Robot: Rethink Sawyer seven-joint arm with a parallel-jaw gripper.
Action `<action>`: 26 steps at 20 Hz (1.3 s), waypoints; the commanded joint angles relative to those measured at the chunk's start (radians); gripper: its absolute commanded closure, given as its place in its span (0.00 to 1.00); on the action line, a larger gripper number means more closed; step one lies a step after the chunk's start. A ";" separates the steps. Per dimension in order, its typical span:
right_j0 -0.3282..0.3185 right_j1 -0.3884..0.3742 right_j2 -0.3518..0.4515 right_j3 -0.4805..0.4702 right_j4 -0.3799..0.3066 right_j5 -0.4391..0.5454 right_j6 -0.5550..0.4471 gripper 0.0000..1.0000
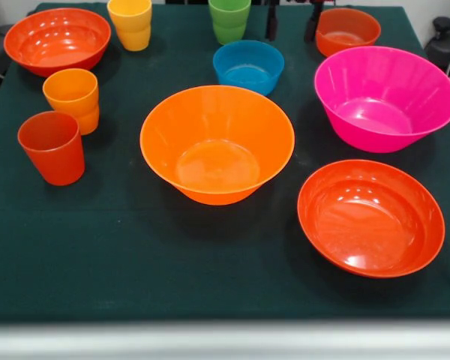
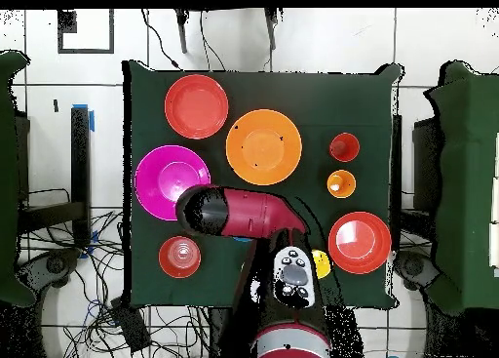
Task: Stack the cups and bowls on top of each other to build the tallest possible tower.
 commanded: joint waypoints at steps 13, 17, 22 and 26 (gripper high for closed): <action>-0.137 -0.008 0.162 -0.063 -0.156 0.073 -0.105 0.00; -0.145 -0.026 0.165 -0.005 -0.152 0.059 -0.052 0.00; -0.104 -0.057 0.134 0.062 -0.133 0.063 0.027 0.00; -0.103 -0.052 0.129 0.077 -0.147 0.030 0.028 0.00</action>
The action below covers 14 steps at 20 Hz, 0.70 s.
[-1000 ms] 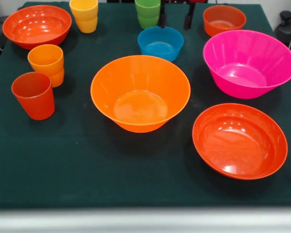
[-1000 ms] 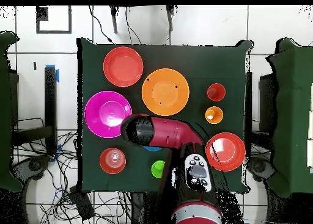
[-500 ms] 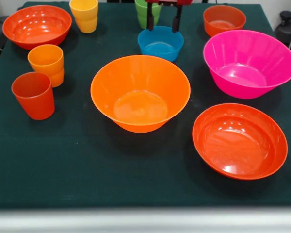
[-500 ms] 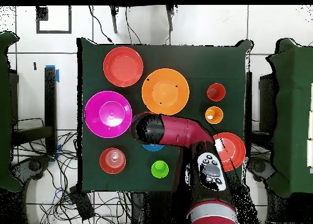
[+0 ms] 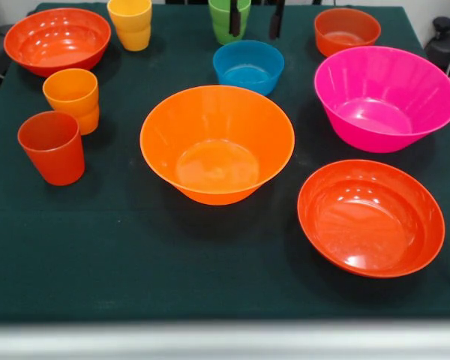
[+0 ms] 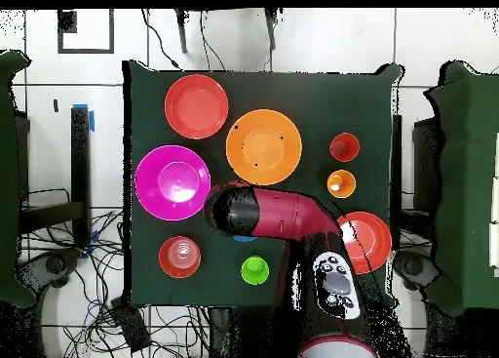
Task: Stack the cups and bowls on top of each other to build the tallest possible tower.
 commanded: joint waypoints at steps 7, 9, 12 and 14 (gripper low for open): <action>-0.022 -0.058 0.107 -0.060 -0.121 0.178 -0.139 0.00; -0.045 -0.048 0.126 -0.061 -0.128 0.167 -0.147 0.00; -0.066 -0.030 0.141 -0.071 -0.138 0.157 -0.142 0.00; -0.080 -0.026 0.153 -0.072 -0.145 0.157 -0.143 0.00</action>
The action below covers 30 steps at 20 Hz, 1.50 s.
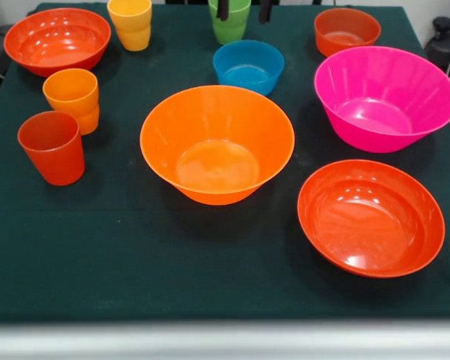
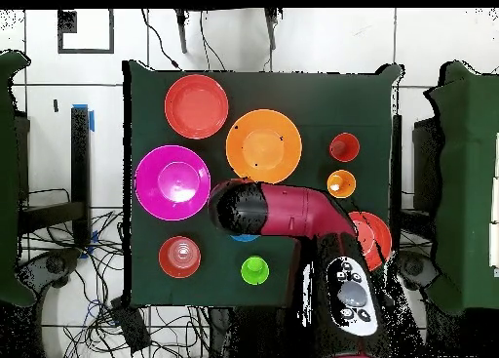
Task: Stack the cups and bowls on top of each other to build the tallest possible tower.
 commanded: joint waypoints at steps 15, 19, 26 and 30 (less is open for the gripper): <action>-0.141 0.095 0.202 -0.110 -0.153 0.103 -0.198 0.00; -0.167 0.110 0.220 -0.130 -0.180 0.105 -0.211 0.00; -0.210 0.122 0.263 -0.167 -0.214 0.158 -0.238 0.00; -0.235 0.130 0.288 -0.200 -0.231 0.199 -0.265 0.00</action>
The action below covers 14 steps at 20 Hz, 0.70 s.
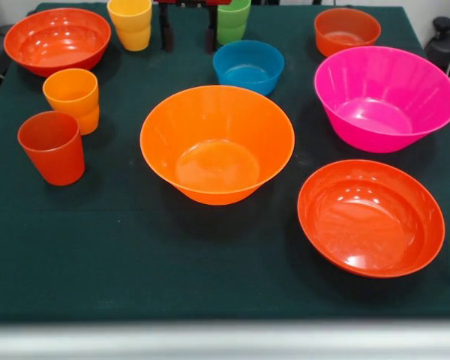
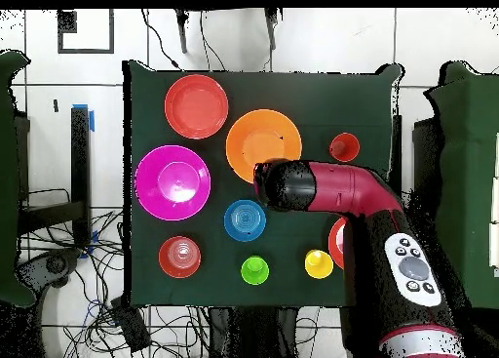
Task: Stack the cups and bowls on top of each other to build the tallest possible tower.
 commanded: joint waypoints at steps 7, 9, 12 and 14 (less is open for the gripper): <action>-0.067 0.081 0.162 -0.118 -0.121 0.170 -0.298 0.00; -0.083 0.091 0.175 -0.128 -0.132 0.177 -0.306 0.00; -0.106 0.105 0.196 -0.138 -0.149 0.180 -0.313 0.00; -0.115 0.119 0.207 -0.152 -0.162 0.181 -0.317 0.00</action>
